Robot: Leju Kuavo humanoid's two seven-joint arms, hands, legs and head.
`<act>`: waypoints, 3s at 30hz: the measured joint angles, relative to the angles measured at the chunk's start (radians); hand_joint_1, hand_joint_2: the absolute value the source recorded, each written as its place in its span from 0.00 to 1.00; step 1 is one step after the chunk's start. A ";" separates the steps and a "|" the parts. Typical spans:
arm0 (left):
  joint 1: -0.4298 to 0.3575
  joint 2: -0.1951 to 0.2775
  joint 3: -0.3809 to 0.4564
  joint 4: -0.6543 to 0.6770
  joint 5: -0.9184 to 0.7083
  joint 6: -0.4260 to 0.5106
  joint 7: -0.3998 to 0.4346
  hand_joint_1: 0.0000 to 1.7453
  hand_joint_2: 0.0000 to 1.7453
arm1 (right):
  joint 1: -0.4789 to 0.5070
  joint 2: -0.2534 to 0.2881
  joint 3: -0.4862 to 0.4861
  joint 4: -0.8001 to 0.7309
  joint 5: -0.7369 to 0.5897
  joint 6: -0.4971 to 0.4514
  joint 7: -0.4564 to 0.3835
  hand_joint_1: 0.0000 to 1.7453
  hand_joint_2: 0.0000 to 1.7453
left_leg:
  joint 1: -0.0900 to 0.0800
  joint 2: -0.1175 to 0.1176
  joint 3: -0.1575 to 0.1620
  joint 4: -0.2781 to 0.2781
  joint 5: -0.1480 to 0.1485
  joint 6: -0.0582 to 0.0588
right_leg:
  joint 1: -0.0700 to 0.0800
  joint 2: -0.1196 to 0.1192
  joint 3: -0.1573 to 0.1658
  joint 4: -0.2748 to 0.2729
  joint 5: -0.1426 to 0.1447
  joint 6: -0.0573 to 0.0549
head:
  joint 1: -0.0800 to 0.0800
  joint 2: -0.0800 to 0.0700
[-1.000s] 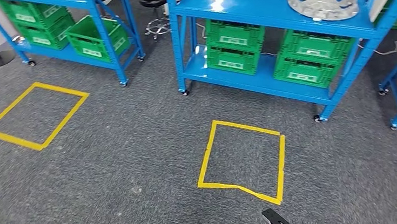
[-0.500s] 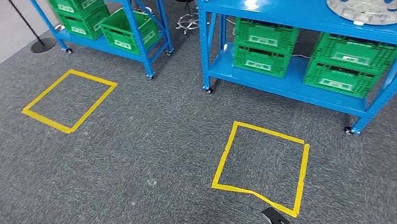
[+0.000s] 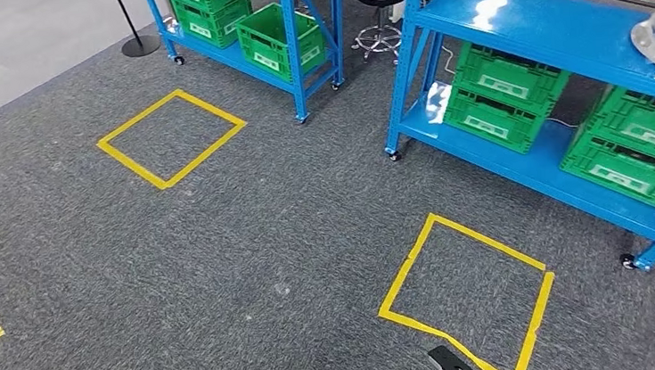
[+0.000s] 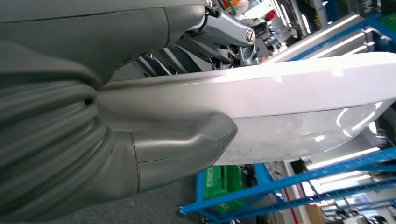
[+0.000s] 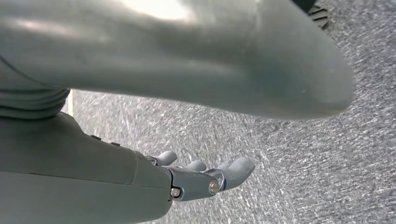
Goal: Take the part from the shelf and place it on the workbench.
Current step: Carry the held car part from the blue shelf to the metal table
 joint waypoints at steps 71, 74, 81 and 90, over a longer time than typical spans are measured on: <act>-0.046 0.079 0.026 0.046 0.004 -0.025 -0.020 1.00 1.00 | -0.008 0.001 0.001 0.000 0.031 0.006 -0.015 0.00 0.00 | 0.009 -0.095 -0.009 0.004 0.006 -0.041 | 0.003 0.050 0.094 -0.255 0.157 -0.026 | 0.002 0.000; -0.045 0.102 0.029 0.043 0.009 -0.025 -0.023 1.00 1.00 | -0.011 0.001 0.002 0.000 0.032 0.005 -0.016 0.00 0.00 | 0.006 -0.034 -0.038 0.055 -0.028 -0.056 | 0.001 0.022 0.098 -0.267 0.164 -0.045 | -0.003 0.000; -0.032 0.108 0.030 0.043 0.011 -0.025 -0.024 1.00 1.00 | -0.008 0.001 0.003 0.000 0.033 0.005 -0.016 0.00 0.00 | 0.008 0.050 -0.068 0.136 -0.033 -0.066 | 0.007 -0.057 0.100 -0.263 0.155 -0.052 | -0.007 0.000; -0.039 0.117 0.030 0.036 0.011 -0.025 -0.025 1.00 1.00 | -0.011 0.003 0.010 0.000 0.034 0.007 -0.016 0.00 0.00 | 0.007 0.034 0.000 -0.003 0.011 -0.010 | 0.009 -0.025 0.065 -0.153 0.079 -0.006 | -0.001 0.000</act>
